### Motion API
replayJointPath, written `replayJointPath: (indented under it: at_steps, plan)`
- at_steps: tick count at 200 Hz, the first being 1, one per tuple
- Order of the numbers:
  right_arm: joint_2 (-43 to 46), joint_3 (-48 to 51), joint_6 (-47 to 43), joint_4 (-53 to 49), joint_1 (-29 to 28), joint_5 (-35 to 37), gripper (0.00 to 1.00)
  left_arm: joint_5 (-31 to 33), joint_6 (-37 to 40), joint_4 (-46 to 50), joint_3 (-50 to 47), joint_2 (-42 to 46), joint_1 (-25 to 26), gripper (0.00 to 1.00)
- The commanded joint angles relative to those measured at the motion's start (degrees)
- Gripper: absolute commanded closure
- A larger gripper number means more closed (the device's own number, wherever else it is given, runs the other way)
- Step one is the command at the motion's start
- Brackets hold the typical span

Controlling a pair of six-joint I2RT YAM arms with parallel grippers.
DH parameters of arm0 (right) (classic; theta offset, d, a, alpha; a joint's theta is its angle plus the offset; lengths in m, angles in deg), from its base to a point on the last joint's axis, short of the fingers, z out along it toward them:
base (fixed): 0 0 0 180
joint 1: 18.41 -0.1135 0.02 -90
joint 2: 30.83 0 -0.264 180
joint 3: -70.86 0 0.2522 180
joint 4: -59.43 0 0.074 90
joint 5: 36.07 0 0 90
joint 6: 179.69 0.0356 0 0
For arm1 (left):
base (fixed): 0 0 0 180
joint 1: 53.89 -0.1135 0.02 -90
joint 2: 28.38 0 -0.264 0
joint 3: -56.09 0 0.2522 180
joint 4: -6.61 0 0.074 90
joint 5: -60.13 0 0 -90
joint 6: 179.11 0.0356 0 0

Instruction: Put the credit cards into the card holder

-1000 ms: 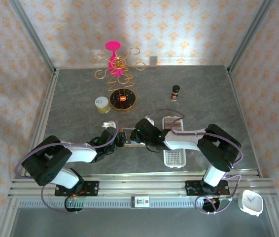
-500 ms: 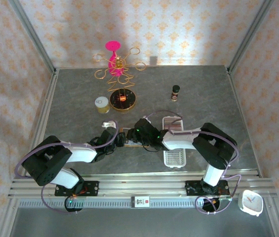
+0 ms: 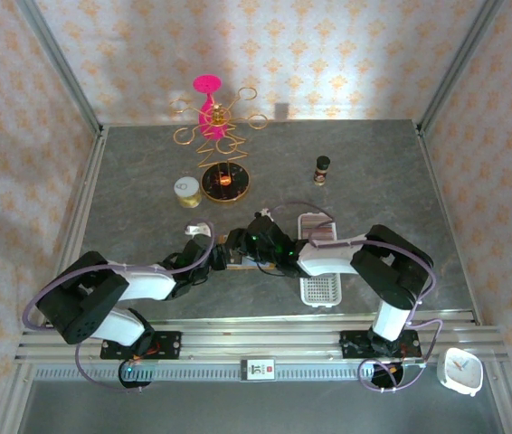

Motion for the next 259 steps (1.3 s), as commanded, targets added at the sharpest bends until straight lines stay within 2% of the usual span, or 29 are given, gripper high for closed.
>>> replayJointPath:
  at_steps: [1,32,71,162,193,259]
  plan:
    - [3.29,-1.31,-2.42,-7.04,-0.88,7.38,0.51,0.35,-0.62,1.87,-0.75,0.07,0.49,0.69]
    - [6.74,-0.29,-3.39,-14.21,-1.05,11.45,0.49,-0.01,-0.59,1.87,-0.6,-0.14,0.49,0.69]
    - [5.86,0.33,-3.1,-20.79,-1.07,14.59,0.5,0.05,-0.61,1.68,-0.88,0.04,0.49,0.69]
    - [-1.5,-3.06,-3.65,-26.06,-1.21,14.56,0.49,-0.21,-0.35,1.48,-0.79,-0.08,0.49,0.69]
    - [-2.37,-3.16,-3.56,-24.34,-1.62,12.15,0.45,-0.11,-0.37,1.6,-0.85,0.19,0.45,0.69]
    - [-2.27,-3.63,-1.53,-11.74,-1.95,2.61,0.44,-0.93,-0.85,-0.06,-1.87,1.76,0.49,0.69]
